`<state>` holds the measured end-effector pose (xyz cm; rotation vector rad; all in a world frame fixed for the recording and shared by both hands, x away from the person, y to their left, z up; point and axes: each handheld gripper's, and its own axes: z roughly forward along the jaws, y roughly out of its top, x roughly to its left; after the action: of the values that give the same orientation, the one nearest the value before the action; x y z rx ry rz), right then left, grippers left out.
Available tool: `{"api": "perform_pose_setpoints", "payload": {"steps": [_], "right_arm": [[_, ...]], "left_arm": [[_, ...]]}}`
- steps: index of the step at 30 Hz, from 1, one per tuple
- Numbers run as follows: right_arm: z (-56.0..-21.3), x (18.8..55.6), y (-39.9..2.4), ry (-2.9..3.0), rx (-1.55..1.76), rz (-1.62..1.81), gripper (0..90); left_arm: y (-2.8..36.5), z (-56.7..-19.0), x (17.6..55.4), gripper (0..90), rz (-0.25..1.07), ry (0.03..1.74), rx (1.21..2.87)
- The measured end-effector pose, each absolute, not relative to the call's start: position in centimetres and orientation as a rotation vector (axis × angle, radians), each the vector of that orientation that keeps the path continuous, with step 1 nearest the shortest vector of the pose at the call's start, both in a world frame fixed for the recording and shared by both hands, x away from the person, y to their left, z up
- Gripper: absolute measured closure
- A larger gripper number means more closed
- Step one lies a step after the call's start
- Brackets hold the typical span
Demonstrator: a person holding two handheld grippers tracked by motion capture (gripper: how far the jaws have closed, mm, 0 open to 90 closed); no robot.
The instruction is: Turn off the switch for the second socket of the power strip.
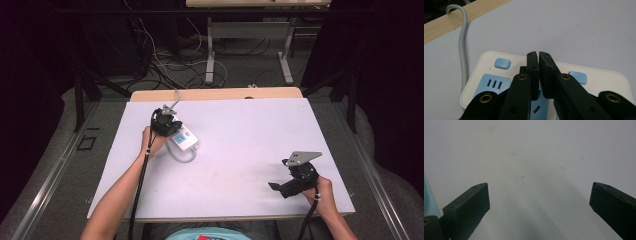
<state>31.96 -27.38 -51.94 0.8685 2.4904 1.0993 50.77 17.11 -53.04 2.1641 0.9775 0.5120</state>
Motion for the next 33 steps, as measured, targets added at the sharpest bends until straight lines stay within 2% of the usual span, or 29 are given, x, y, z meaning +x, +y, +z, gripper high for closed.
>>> {"api": "perform_pose_setpoints", "payload": {"steps": [7, 33], "right_arm": [[-51.95, 31.97, -27.41, 2.492, 0.868, 1.103, 2.4], [-51.90, 31.97, -27.43, 2.518, 0.878, 1.073, 2.4]], "left_arm": [[17.37, -53.33, 51.00, 87.7, 0.482, 0.983, 2.148], [16.68, -53.76, 51.03, 89.9, 0.528, 0.948, 2.180]]}}
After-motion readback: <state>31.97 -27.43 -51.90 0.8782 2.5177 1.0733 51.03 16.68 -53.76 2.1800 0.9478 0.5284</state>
